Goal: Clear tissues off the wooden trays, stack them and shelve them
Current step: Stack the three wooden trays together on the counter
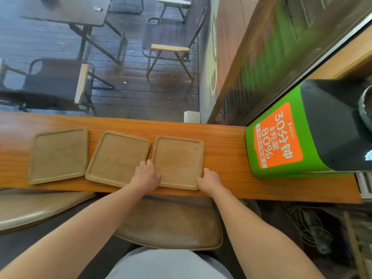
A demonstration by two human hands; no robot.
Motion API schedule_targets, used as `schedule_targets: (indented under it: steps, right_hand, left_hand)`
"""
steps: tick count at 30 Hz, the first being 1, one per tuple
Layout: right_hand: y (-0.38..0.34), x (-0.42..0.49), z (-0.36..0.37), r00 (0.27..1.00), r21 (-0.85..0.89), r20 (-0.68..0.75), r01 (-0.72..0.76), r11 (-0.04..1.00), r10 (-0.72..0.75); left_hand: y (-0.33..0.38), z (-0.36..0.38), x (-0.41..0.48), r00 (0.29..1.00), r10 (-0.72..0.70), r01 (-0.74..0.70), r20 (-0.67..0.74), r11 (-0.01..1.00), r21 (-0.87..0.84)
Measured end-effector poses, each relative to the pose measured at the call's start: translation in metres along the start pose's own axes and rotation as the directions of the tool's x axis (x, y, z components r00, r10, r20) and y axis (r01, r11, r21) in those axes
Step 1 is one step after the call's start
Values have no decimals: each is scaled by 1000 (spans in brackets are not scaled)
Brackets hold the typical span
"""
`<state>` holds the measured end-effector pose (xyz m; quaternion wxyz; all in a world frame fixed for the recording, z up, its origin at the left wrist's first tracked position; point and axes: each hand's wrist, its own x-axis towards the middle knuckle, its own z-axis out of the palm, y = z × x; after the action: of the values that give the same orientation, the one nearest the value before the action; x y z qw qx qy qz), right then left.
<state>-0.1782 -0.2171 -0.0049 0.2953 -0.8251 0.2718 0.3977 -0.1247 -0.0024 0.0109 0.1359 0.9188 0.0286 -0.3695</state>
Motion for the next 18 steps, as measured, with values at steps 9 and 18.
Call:
schedule_targets:
  steps: [9,18]
  right_hand:
    - [-13,16,32,990,147,-64,-111,983,122]
    - [-4,18,24,958,531,-51,-213,820,282]
  left_hand:
    - [0,15,14,988,-139,150,73,974,-172]
    - [-5,17,19,947,-262,319,184,830,-457]
